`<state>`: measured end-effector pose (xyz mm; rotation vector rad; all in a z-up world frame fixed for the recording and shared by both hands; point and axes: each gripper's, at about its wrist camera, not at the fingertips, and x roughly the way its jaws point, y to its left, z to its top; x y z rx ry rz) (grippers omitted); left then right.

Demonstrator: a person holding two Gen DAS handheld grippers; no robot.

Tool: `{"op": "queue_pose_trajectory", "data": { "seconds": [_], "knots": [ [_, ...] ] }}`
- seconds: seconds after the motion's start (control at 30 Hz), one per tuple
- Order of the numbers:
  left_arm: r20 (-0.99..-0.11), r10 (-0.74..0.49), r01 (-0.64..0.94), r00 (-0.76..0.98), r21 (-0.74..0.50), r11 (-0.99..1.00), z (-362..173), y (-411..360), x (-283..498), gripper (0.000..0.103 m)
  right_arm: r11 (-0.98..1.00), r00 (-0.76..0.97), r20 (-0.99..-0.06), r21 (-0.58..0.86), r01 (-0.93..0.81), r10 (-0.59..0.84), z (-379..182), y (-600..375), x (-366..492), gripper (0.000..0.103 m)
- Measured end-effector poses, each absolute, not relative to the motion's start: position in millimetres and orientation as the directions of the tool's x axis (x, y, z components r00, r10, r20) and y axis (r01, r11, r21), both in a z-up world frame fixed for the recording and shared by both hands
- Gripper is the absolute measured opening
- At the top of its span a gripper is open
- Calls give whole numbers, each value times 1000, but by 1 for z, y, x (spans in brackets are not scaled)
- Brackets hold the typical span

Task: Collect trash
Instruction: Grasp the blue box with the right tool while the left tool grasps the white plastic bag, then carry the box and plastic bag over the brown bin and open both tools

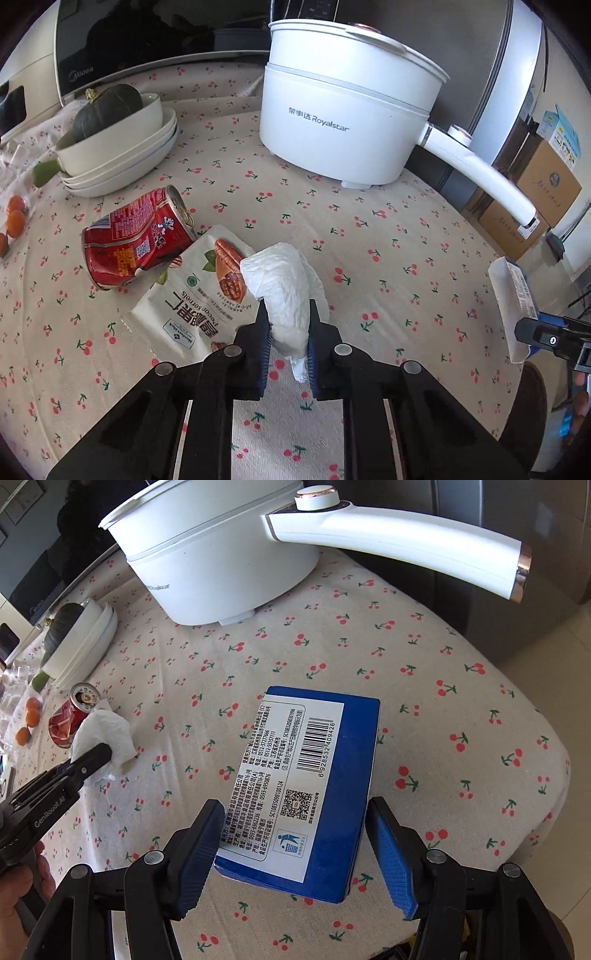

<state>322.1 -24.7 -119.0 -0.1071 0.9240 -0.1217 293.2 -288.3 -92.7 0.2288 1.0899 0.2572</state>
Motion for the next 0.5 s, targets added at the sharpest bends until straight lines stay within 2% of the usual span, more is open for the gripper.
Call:
{"op": "queue_pose_trajectory", "data": {
  "seconds": [0.5],
  "knots": [
    [-727, -251, 195, 639, -162, 967, -40, -24, 177, 17, 962, 500, -823, 255, -101, 271, -16, -297, 186, 68]
  ]
}}
